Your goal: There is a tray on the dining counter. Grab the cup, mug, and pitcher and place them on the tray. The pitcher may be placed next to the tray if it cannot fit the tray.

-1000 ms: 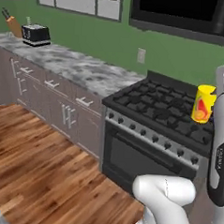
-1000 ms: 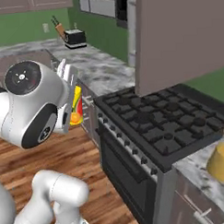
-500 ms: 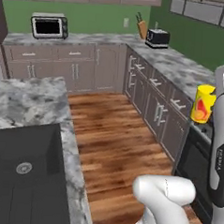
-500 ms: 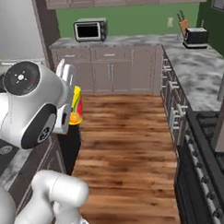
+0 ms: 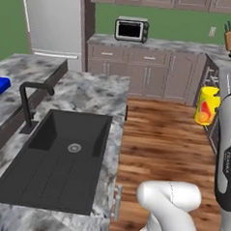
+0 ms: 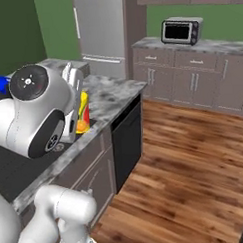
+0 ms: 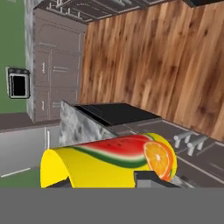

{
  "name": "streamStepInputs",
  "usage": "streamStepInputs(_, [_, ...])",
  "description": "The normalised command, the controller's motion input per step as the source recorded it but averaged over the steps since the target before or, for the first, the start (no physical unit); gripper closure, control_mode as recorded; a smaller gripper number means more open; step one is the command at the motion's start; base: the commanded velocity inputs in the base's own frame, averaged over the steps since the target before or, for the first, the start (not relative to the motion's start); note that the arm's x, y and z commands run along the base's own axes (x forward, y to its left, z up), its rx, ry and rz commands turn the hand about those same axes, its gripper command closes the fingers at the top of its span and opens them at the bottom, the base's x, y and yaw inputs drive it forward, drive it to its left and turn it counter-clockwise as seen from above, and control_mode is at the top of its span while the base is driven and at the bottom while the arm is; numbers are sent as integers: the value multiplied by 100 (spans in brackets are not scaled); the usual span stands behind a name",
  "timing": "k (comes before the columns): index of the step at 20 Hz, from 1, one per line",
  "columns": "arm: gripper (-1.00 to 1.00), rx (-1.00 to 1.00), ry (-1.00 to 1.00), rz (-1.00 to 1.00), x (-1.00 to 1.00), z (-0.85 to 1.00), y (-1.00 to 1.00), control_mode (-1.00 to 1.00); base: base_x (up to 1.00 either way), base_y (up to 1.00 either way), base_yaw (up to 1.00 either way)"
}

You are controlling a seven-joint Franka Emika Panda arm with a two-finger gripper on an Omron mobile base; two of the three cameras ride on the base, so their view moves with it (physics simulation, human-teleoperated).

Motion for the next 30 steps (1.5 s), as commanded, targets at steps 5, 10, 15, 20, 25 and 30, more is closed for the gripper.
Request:
streamStepInputs(5, [100, 0, 0, 0, 0, 0, 0, 100, 3, -19, 13])
streamStepInputs(10, [100, 0, 0, 0, 0, 0, 0, 100, 41, -52, -5])
streamStepInputs(15, [100, 0, 0, 0, 0, 0, 0, 100, 68, -63, -15])
streamStepInputs(20, [100, 0, 0, 0, 0, 0, 0, 100, 69, -55, -15])
streamStepInputs(25, [100, 0, 0, 0, 0, 0, 0, 100, 84, -46, -14])
streamStepInputs(30, [100, 0, 0, 0, 0, 0, 0, 100, 84, -66, -8])
